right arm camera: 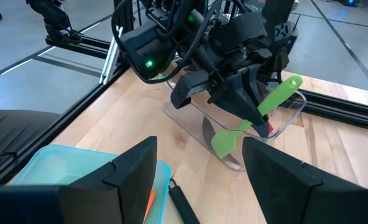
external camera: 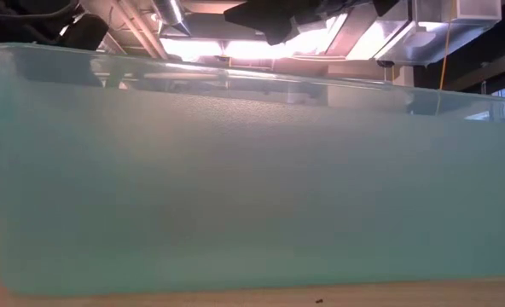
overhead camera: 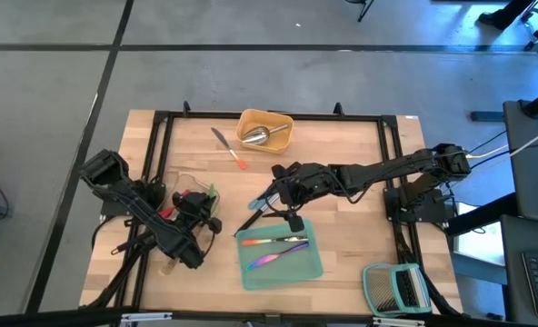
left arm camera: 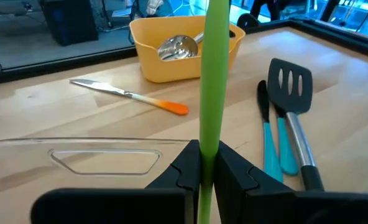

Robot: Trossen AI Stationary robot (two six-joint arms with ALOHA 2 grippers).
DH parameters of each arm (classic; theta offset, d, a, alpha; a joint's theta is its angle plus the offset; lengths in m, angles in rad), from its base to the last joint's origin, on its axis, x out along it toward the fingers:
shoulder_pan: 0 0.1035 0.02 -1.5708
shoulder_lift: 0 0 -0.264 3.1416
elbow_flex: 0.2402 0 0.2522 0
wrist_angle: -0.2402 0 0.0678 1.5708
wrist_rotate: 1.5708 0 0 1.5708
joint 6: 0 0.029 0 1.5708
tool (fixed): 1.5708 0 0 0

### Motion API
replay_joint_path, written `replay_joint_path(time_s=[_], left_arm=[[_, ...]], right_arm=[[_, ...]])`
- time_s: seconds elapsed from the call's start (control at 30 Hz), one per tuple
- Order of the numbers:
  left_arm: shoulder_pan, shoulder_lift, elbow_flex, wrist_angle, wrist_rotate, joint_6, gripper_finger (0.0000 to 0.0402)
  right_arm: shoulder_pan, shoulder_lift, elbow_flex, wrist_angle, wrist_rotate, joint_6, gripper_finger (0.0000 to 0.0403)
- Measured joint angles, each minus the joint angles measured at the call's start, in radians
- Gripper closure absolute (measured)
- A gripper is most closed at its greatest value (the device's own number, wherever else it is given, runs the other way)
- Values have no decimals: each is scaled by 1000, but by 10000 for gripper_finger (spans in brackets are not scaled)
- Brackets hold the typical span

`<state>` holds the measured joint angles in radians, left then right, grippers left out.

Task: Pick & Place Kitchen Items
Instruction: Put the green spatula into the transparent bin

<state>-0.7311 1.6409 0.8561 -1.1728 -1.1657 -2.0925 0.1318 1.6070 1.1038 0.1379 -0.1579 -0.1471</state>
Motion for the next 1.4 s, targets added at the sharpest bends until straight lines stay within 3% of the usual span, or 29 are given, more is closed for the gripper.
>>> replay_joint_path(time_s=[0.43,0.73,1.07,1.4], left_arm=[[-31,-15,-16,-15,31,-17,383],[-30,-74,49,-13,100,158,383],[5,-107,156,-13,243,349,383],[8,-123,167,-13,405,341,383]], right_arm=[[-1,0,0,0,0,-1,163],[-3,0,0,2,2,-1,163],[-6,0,0,0,6,0,163],[-6,1,0,0,10,0,163]])
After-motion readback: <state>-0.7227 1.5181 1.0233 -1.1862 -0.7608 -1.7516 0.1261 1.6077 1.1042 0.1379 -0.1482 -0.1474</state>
